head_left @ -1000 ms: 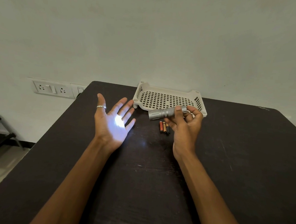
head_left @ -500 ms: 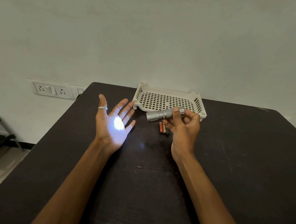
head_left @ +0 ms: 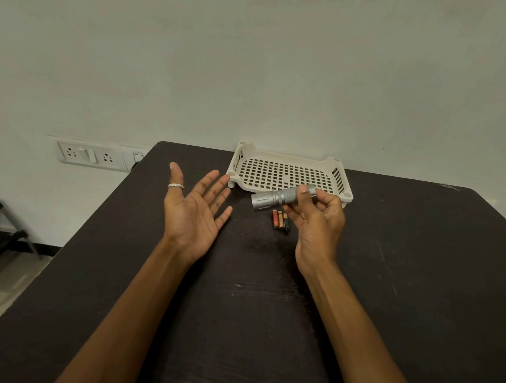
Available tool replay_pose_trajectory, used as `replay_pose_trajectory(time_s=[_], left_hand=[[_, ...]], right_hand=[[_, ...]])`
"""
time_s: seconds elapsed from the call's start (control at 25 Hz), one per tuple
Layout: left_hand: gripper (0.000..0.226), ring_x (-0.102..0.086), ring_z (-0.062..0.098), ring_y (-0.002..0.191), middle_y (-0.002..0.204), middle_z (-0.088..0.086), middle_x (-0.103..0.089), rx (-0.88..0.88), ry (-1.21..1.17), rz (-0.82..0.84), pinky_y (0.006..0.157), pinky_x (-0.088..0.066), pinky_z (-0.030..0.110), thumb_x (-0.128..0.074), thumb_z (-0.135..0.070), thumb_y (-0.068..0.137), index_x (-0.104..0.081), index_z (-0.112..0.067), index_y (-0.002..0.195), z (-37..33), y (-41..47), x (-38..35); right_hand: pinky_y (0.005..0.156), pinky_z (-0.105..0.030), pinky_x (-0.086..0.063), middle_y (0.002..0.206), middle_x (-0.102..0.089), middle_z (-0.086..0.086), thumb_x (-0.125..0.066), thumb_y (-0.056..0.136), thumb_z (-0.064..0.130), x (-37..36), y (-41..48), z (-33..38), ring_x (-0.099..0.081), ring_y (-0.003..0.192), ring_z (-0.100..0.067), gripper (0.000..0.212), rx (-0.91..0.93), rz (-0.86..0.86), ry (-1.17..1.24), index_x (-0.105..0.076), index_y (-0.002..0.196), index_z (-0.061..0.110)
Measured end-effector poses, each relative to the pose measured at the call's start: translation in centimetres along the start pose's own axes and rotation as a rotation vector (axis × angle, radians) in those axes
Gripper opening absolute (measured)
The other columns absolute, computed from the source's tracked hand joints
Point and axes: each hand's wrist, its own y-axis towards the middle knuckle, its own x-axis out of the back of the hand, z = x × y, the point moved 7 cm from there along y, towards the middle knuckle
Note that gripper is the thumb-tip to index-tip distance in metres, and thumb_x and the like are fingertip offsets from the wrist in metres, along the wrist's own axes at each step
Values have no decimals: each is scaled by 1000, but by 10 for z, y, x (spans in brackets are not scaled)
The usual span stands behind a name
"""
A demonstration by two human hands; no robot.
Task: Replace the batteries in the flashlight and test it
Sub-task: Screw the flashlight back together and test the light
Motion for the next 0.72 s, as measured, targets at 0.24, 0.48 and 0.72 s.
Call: replay_pose_trajectory(time_s=[0.24, 0.48, 0.72], left_hand=[[93, -49, 19, 136, 141, 0, -62, -1, 24, 7, 118, -29, 48, -41, -86, 78, -52, -21, 144, 1, 2, 3], [61, -68, 18, 115, 123, 0, -73, -8, 334, -22, 99, -52, 39, -51, -67, 91, -64, -20, 128, 7, 5, 0], [36, -67, 5, 110, 116, -14, -73, -223, 942, 179, 92, -54, 24, -72, -34, 90, -67, -30, 126, 17, -5, -26]], right_hand=[[73, -31, -61, 105, -76, -9, -72, 93, 11, -8, -1, -2, -76, 95, -21, 26, -14, 72, 40, -53, 112, 14], [73, -30, -60, 105, -78, -5, -73, 93, 13, -10, -2, -6, -76, 98, -21, 32, -33, 109, 47, -54, 119, 13], [75, -34, -62, 109, -77, -6, -78, 88, 20, -15, -6, -3, -76, 99, -21, 36, 30, 183, -98, -60, 118, 11]])
